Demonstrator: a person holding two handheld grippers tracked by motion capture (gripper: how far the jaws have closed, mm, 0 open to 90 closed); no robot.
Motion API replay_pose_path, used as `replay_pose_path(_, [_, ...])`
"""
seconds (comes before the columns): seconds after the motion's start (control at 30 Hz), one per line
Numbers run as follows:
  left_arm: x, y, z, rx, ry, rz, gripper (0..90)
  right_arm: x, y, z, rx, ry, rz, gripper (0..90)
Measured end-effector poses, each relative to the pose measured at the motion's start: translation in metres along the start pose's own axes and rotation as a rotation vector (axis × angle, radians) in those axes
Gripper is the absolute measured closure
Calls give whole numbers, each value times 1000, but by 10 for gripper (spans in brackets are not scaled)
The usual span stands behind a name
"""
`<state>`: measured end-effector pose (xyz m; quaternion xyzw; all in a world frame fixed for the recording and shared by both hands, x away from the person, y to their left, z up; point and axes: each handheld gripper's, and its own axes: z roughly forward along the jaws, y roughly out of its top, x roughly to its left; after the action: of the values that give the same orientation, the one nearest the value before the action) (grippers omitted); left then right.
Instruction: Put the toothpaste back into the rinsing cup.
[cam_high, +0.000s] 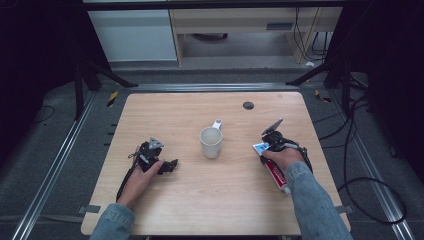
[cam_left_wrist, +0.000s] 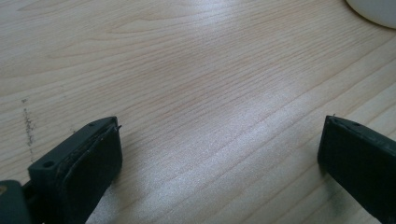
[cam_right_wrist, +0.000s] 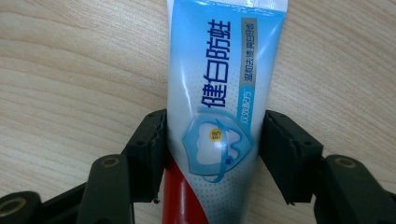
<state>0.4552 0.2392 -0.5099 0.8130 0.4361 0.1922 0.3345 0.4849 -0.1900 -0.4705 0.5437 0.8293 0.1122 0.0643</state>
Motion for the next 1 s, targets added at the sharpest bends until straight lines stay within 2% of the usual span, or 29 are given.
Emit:
replay_pose_path(0.57, [0,0,0,0,0,0,0,4,1,0,9,-23,-23,480])
replay_pose_path(0.7, [0,0,0,0,0,0,0,5,1,0,11,-24,-32,524])
replay_pose_path(0.87, [0,0,0,0,0,0,0,2,2,-4,11,-8,-43,637])
replay_pose_path(1.0, [0,0,0,-1,0,0,0,1,1,-7,6,1,-45,693])
